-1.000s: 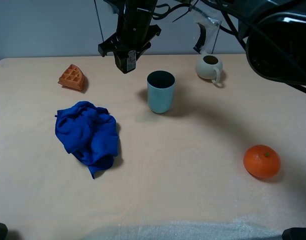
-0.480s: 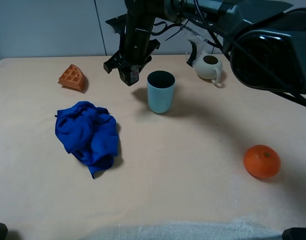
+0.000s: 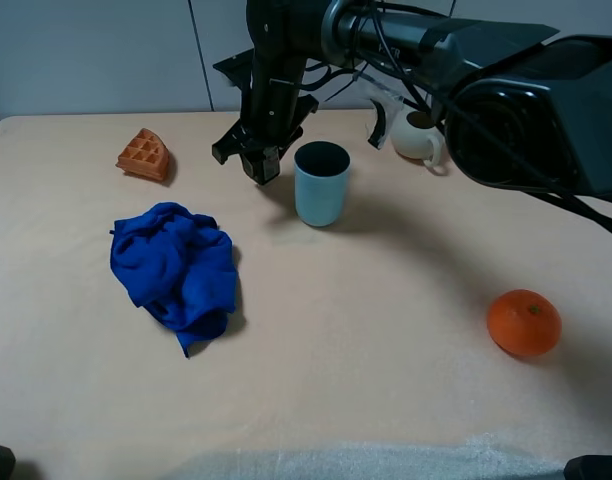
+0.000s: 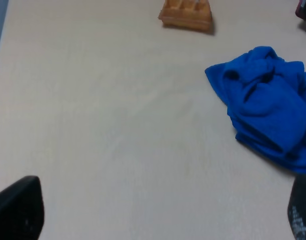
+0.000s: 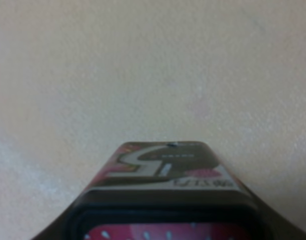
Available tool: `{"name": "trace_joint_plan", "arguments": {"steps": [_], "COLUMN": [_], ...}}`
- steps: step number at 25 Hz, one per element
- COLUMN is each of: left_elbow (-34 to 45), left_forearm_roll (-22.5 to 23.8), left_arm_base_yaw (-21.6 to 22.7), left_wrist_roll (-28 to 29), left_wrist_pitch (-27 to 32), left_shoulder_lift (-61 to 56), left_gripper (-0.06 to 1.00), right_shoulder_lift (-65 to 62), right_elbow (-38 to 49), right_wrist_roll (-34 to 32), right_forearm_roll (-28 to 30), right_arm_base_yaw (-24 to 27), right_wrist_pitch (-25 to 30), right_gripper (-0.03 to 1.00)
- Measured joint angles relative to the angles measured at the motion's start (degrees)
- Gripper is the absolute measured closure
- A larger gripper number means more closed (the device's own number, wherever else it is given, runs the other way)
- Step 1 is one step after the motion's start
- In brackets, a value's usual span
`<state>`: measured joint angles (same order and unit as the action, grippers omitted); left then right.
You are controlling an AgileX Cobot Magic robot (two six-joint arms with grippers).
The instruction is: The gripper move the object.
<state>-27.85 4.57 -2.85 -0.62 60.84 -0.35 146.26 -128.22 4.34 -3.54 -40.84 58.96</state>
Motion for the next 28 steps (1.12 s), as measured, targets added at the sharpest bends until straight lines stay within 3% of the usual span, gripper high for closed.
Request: {"name": "trace_joint_plan", "arguments": {"steps": [14, 22, 28], "left_elbow": [0.0, 0.0, 0.0], "left_forearm_roll": [0.0, 0.0, 0.0], "left_arm_base_yaw": [0.0, 0.0, 0.0], "left_wrist_roll": [0.0, 0.0, 0.0], "left_wrist_pitch": [0.0, 0.0, 0.0], "left_shoulder_lift": [0.0, 0.0, 0.0], "left_gripper": [-0.05, -0.05, -0.05], "right_shoulder_lift": [0.3, 0.3, 0.3], "right_elbow": [0.0, 0.0, 0.0], "right_wrist_roll": [0.5, 0.5, 0.5], "right_forearm_roll": [0.9, 0.9, 0.9], "right_arm_base_yaw": [0.0, 0.0, 0.0], "right_wrist_pitch": [-0.1, -1.0, -1.2], "right_gripper": [0.61, 0.41, 0.39]}}
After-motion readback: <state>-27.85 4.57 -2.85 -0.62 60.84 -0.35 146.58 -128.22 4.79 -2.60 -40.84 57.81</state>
